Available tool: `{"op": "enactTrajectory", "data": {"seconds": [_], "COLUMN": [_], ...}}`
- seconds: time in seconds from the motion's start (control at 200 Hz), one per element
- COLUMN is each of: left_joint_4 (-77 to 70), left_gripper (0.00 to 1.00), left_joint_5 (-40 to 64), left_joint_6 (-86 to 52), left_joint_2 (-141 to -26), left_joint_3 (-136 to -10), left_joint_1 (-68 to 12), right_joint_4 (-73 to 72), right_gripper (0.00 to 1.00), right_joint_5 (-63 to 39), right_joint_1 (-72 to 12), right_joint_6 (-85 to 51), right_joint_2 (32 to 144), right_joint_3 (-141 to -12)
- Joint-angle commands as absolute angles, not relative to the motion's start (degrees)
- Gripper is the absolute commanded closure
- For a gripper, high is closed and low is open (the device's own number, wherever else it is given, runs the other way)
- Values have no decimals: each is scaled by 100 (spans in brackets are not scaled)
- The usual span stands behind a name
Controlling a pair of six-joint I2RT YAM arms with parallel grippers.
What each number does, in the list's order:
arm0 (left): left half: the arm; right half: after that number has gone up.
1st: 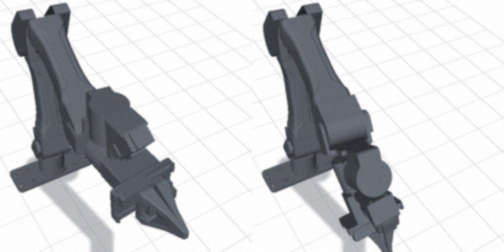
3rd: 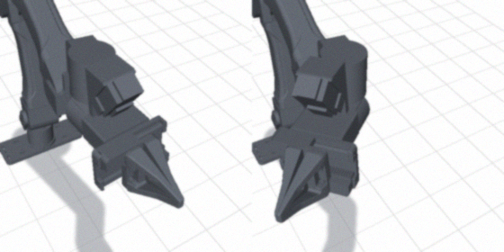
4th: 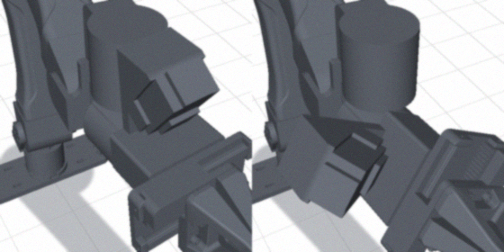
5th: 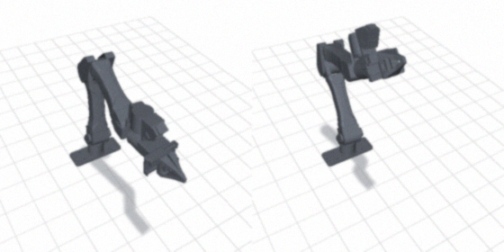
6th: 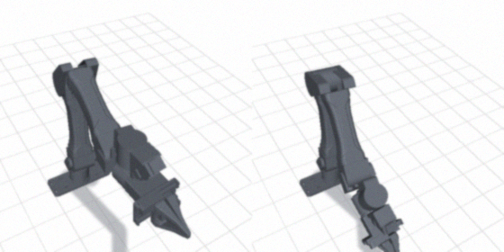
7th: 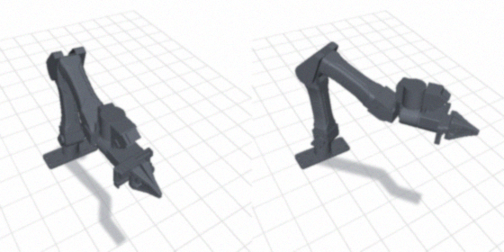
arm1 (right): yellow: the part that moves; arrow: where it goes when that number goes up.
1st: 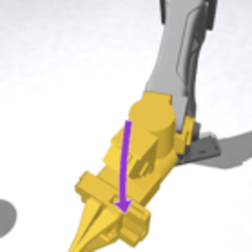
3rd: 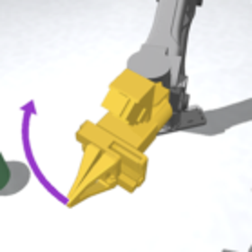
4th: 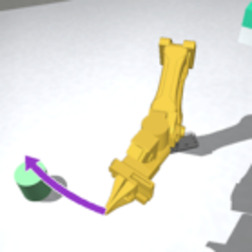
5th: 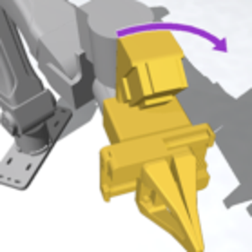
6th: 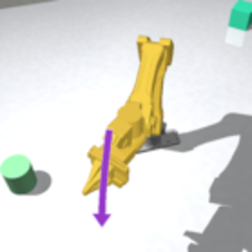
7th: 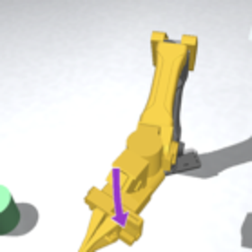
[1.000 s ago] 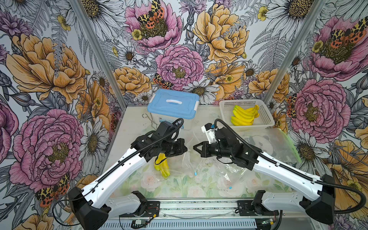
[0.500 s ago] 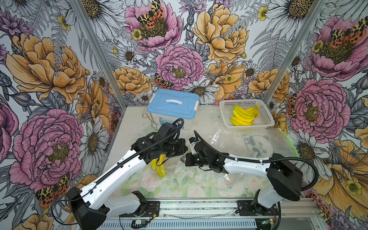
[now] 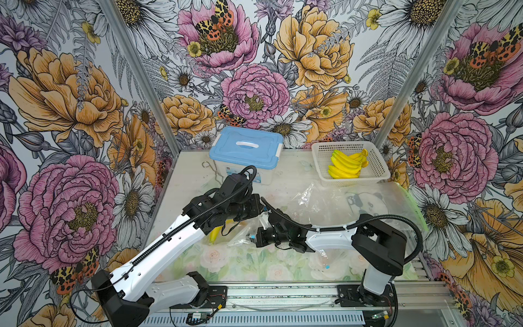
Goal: Open the zip-top bag and take out the banana
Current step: Adjust the zipper food storage bag at the center of the board.
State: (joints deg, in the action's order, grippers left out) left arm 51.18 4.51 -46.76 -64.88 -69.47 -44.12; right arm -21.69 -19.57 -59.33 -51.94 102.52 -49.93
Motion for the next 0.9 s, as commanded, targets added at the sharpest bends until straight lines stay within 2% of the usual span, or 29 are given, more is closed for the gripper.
{"op": "enactTrajectory", "data": {"seconds": [0.0,0.125,0.235,0.38,0.485,0.64,0.895], "left_joint_4": [4403,4403,4530,4531,4268,3454,3420], "left_gripper": [100,100,100,100,100,100,100], "left_joint_5": [332,114,11,189,463,657,601], "left_joint_6": [-4891,-5185,-5262,-5331,-5274,-5476,-5475], "left_joint_2": [-6400,-6289,-6006,-5668,-5731,-5944,-6007], "left_joint_3": [-6950,-6748,-6559,-6255,-6021,-5320,-5141], "left_joint_1": [-4895,-5396,-5274,-4680,-4629,-5098,-5309], "right_joint_4": [-2487,-2725,-2395,-927,173,317,339], "right_gripper": [100,100,100,100,100,100,100], "right_joint_5": [-1821,-1692,-1793,-1683,-1694,-1767,-1192], "right_joint_1": [-5878,-5760,-5704,-5608,-5485,-5372,-5397], "right_joint_6": [-5616,-5783,-5748,-5700,-5438,-5353,-5370], "right_joint_2": [10473,10551,10412,9875,9539,9259,8283], "right_joint_3": [-5148,-5171,-5230,-4964,-4624,-4119,-4001]}}
